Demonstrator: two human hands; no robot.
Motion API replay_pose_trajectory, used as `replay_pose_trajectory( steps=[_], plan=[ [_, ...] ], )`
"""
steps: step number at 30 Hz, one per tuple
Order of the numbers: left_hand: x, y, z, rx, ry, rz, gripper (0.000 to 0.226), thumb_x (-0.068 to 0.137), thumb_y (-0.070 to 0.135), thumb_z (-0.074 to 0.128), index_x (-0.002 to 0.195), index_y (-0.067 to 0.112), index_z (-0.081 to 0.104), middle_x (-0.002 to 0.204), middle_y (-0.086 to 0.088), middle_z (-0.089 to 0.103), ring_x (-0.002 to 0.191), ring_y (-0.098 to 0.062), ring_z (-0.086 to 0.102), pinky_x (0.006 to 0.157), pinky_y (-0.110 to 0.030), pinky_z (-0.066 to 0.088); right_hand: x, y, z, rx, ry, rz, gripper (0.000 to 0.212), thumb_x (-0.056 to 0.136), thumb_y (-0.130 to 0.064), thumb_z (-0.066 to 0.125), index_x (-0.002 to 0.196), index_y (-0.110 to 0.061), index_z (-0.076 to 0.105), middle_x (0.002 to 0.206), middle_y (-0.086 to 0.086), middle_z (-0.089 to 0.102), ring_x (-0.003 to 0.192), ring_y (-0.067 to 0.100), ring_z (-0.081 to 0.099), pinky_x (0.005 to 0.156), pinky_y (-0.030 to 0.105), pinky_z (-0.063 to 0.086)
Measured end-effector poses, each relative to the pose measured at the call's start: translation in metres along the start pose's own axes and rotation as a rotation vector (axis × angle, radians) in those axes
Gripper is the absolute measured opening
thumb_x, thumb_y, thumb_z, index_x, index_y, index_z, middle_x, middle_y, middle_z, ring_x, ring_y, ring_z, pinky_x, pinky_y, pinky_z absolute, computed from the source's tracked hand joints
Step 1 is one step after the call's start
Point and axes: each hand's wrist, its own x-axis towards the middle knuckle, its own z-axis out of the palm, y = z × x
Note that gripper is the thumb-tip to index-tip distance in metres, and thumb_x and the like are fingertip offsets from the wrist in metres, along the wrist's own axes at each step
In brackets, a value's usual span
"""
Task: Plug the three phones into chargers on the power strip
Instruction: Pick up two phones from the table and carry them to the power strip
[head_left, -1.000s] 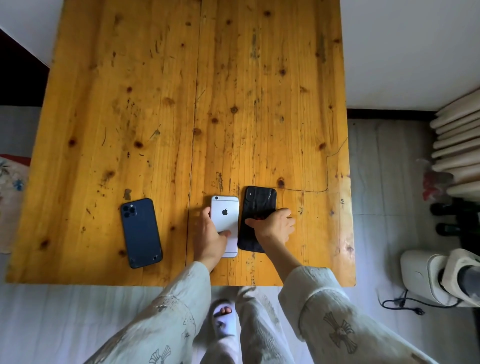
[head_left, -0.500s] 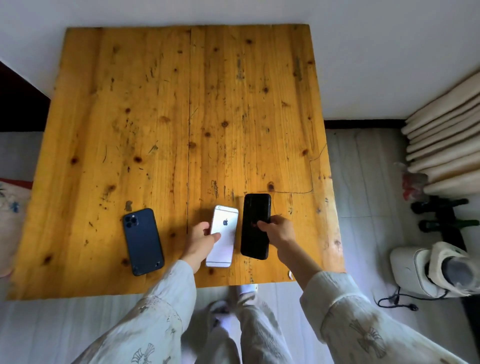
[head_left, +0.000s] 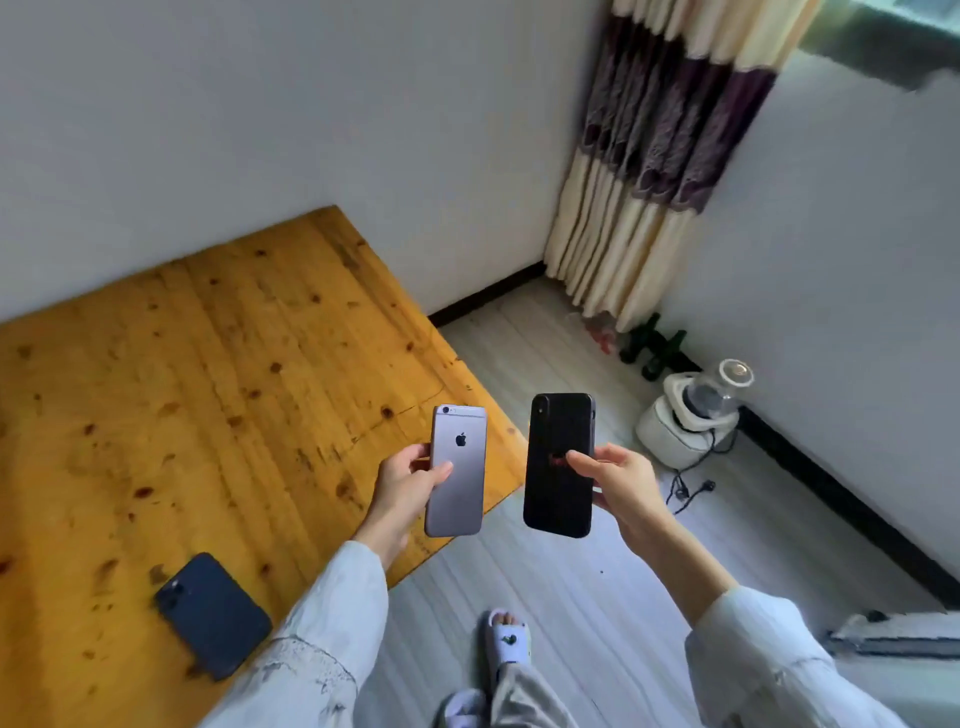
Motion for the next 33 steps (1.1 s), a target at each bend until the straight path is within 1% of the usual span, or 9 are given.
replay_pose_trajectory(
  steps=[6, 11, 13, 18, 21, 25, 27, 29, 33],
  plan=[
    [-0.053, 0.024, 0.104, 0.108, -0.306, 0.080, 0.020, 0.086, 0.003, 0.057, 0.102, 0.014, 0.056, 0.088, 0.001, 0.064, 0.079, -0.014, 0.060, 0.061, -0.025, 0.046, -0.072, 0.024, -0.128, 0.281, 0.271, -0.054, 0.022, 0.086, -0.010, 0.060, 0.102, 0.006, 0.061, 0.094, 0.018, 0.066, 0.083, 0.026, 0.061, 0.079, 0.039, 0.047],
    [-0.115, 0.039, 0.227, 0.252, -0.549, 0.179, 0.018, 0.083, 0.000, 0.060, 0.094, 0.014, 0.057, 0.077, 0.004, 0.063, 0.068, -0.010, 0.058, 0.056, -0.023, 0.043, -0.143, 0.071, -0.243, 0.479, 0.533, -0.095, 0.021, 0.086, -0.011, 0.060, 0.101, 0.003, 0.063, 0.094, 0.017, 0.066, 0.084, 0.026, 0.060, 0.080, 0.040, 0.048],
    [-0.150, 0.038, 0.282, 0.296, -0.663, 0.207, 0.017, 0.083, 0.001, 0.060, 0.091, 0.015, 0.058, 0.075, 0.004, 0.064, 0.066, -0.010, 0.058, 0.055, -0.024, 0.044, -0.174, 0.095, -0.292, 0.549, 0.635, -0.107, 0.021, 0.087, -0.012, 0.060, 0.102, 0.001, 0.063, 0.093, 0.015, 0.066, 0.085, 0.024, 0.060, 0.080, 0.038, 0.048],
    [-0.266, 0.014, 0.420, 0.354, -0.947, 0.247, 0.016, 0.084, 0.001, 0.057, 0.089, 0.016, 0.060, 0.072, 0.002, 0.066, 0.060, -0.010, 0.060, 0.050, -0.020, 0.047, -0.264, 0.167, -0.414, 0.703, 0.880, -0.133, 0.023, 0.086, -0.011, 0.060, 0.104, 0.003, 0.062, 0.092, 0.013, 0.065, 0.073, 0.017, 0.060, 0.061, 0.025, 0.048],
    [-0.346, -0.013, 0.495, 0.373, -1.103, 0.255, 0.015, 0.085, 0.002, 0.058, 0.085, 0.017, 0.062, 0.066, 0.006, 0.069, 0.053, -0.005, 0.061, 0.051, -0.020, 0.047, -0.322, 0.215, -0.478, 0.778, 1.015, -0.156, 0.022, 0.087, -0.011, 0.059, 0.105, 0.002, 0.062, 0.094, 0.013, 0.066, 0.076, 0.019, 0.062, 0.061, 0.026, 0.049],
    [-0.451, -0.056, 0.572, 0.448, -1.329, 0.238, 0.014, 0.085, 0.002, 0.057, 0.090, 0.014, 0.062, 0.066, 0.006, 0.071, 0.057, -0.008, 0.063, 0.051, -0.018, 0.048, -0.403, 0.279, -0.543, 0.883, 1.241, -0.166, 0.019, 0.087, -0.009, 0.059, 0.102, 0.002, 0.064, 0.099, 0.016, 0.067, 0.086, 0.024, 0.062, 0.069, 0.029, 0.051],
    [-0.499, -0.077, 0.603, 0.505, -1.439, 0.249, 0.015, 0.086, 0.003, 0.056, 0.089, 0.016, 0.063, 0.071, 0.004, 0.070, 0.064, -0.010, 0.063, 0.056, -0.020, 0.046, -0.441, 0.309, -0.567, 0.925, 1.332, -0.186, 0.008, 0.086, -0.008, 0.059, 0.088, -0.004, 0.066, 0.090, 0.012, 0.068, 0.080, 0.021, 0.063, 0.068, 0.027, 0.052],
    [-0.543, -0.099, 0.634, 0.565, -1.543, 0.264, 0.013, 0.086, 0.004, 0.056, 0.091, 0.013, 0.064, 0.079, -0.003, 0.068, 0.075, -0.017, 0.060, 0.064, -0.027, 0.044, -0.476, 0.339, -0.586, 0.962, 1.444, -0.192, 0.009, 0.085, -0.006, 0.060, 0.078, -0.008, 0.064, 0.082, 0.008, 0.067, 0.074, 0.019, 0.062, 0.065, 0.026, 0.050],
    [-0.622, -0.150, 0.696, 0.665, -1.700, 0.256, 0.018, 0.086, 0.005, 0.056, 0.102, 0.005, 0.063, 0.091, -0.012, 0.066, 0.085, -0.024, 0.059, 0.068, -0.030, 0.044, -0.539, 0.396, -0.619, 1.055, 1.627, -0.170, 0.006, 0.084, -0.007, 0.060, 0.080, -0.007, 0.064, 0.083, 0.011, 0.066, 0.076, 0.021, 0.060, 0.071, 0.030, 0.048]
  ],
)
